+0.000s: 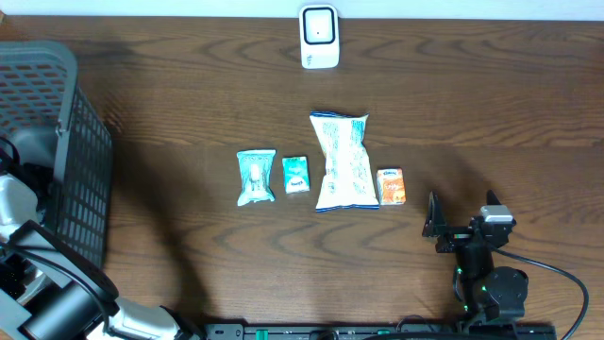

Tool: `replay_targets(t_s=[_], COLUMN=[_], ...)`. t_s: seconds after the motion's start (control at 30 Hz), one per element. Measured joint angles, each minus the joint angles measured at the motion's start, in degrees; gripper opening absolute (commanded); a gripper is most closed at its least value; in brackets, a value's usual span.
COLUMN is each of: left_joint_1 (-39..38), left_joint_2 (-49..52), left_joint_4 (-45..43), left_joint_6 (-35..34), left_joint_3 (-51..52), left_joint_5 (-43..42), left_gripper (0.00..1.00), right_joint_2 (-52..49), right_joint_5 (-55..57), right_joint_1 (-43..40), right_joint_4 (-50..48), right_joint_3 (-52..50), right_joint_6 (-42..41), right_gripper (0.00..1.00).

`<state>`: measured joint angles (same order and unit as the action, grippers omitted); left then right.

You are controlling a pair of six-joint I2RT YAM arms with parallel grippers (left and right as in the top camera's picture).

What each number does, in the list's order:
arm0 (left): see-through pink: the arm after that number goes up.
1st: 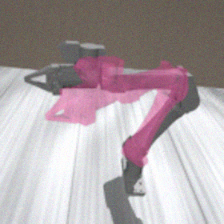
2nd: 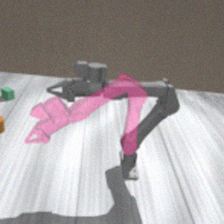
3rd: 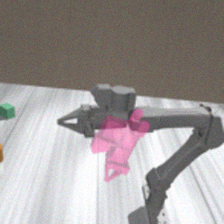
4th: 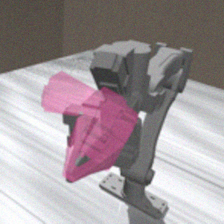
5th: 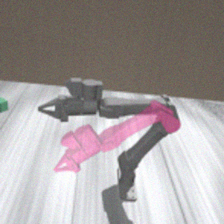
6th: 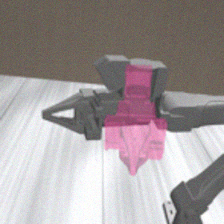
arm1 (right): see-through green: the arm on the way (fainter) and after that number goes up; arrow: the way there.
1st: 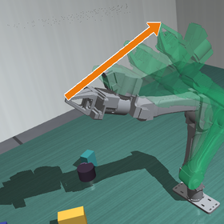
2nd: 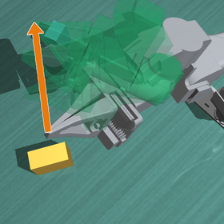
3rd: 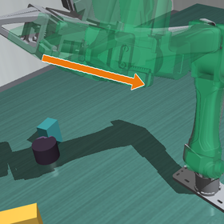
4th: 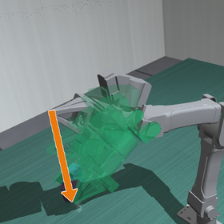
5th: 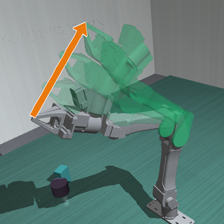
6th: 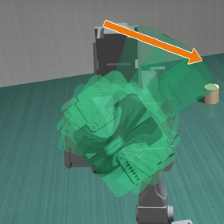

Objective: Scan the item barcode
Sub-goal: 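Grasp the green Zam-Buk box in the basket with left gripper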

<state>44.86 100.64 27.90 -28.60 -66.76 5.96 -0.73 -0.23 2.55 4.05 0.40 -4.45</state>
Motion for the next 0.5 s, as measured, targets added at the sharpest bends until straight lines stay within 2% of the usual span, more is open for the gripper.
replay_targets(t_s=[0.3,0.5], left_joint_1=[0.0,0.0], left_joint_2=[2.4,4.5], left_joint_4=[0.0,0.0], left_joint_6=[-0.2,-0.2], left_joint_3=[0.0,0.0], left_joint_5=[0.4,0.4], left_gripper=[0.92,0.87], right_joint_2=[0.0,0.0], right_joint_5=[0.0,0.0], right_joint_1=[0.0,0.0], right_joint_4=[0.0,0.0], right_joint_3=[0.0,0.0], right_joint_6=[0.0,0.0], right_gripper=[0.99,0.99])
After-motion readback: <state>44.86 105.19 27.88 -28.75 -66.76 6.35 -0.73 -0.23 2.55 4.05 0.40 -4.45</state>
